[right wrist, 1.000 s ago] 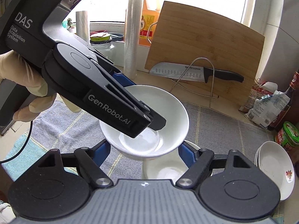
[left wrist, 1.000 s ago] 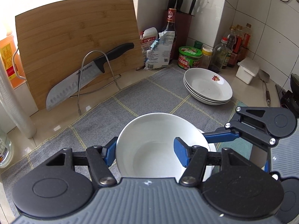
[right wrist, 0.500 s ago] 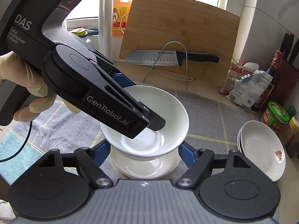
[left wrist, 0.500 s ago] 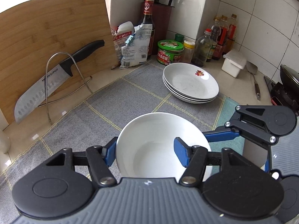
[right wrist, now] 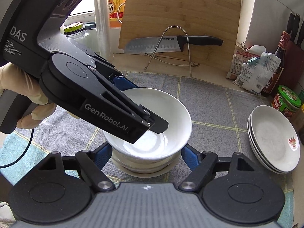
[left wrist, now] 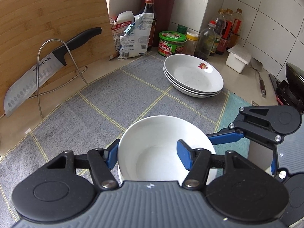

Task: Organize plates and bowls
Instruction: 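Lower the floral bowl into the nested bowls with the right tool, then open the right tool and withdraw it from the bowl stack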

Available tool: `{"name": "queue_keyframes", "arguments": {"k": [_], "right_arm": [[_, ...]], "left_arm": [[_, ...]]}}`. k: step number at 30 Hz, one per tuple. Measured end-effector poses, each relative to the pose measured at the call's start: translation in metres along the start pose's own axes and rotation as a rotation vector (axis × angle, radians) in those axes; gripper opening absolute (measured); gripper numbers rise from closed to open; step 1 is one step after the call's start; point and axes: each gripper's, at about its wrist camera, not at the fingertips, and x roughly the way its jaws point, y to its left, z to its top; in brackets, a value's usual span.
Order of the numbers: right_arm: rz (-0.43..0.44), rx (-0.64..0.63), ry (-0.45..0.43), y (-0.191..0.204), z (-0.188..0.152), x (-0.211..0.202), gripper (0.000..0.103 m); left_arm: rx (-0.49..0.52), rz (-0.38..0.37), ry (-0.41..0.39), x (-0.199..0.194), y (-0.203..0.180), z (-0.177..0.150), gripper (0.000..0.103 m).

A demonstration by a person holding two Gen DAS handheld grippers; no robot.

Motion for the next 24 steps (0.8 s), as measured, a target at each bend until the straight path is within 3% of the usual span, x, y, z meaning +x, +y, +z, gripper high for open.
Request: {"name": "queue_keyframes", "arguments": {"k": [24], "right_arm": [[0.009, 0.009, 0.018, -0.0017, -0.0017, 0.0053, 0.084]], "left_arm": [[0.001, -0.008, -0.005, 0.0016, -0.0014, -0.0037, 0.062]]}}
